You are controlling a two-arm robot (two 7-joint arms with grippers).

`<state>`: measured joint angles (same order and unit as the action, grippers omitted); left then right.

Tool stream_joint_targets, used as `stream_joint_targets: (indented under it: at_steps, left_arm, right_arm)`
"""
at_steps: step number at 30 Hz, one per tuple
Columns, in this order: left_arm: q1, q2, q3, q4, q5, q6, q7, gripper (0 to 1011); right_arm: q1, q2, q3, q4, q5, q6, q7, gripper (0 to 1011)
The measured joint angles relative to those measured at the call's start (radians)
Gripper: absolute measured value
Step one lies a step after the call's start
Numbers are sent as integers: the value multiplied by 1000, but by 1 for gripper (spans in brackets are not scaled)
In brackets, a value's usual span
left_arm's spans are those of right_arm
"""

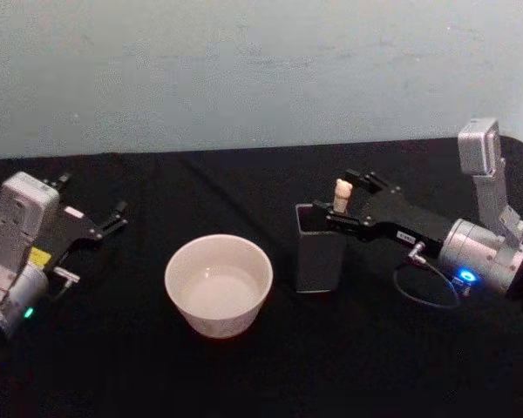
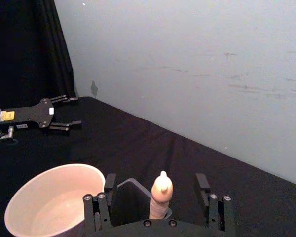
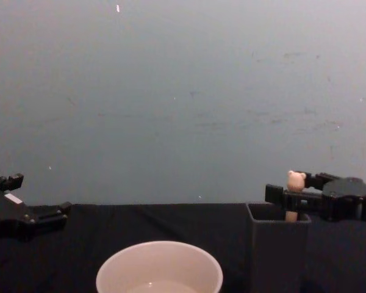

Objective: Pick up the stirring spoon with one hand, stir inside the cup, then place it back in its original position.

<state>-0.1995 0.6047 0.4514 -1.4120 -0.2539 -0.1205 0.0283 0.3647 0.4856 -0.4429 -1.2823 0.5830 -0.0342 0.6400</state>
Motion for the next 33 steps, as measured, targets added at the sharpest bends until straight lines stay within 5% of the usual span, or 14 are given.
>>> stream_joint_targets:
  at_steps: [10, 29, 33]
  left_arm:
    - [0, 0, 0, 0, 0, 0, 0, 1001]
    - [0, 0, 0, 0, 0, 0, 0, 1002]
    - [0, 0, 0, 0, 0, 0, 0, 1001]
  right_arm:
    - [-2, 1, 1, -2, 2, 0, 0, 881]
    - [-3, 2, 2, -4, 3, -1, 0, 257]
    - [-3, 2, 2, -4, 3, -2, 0, 214]
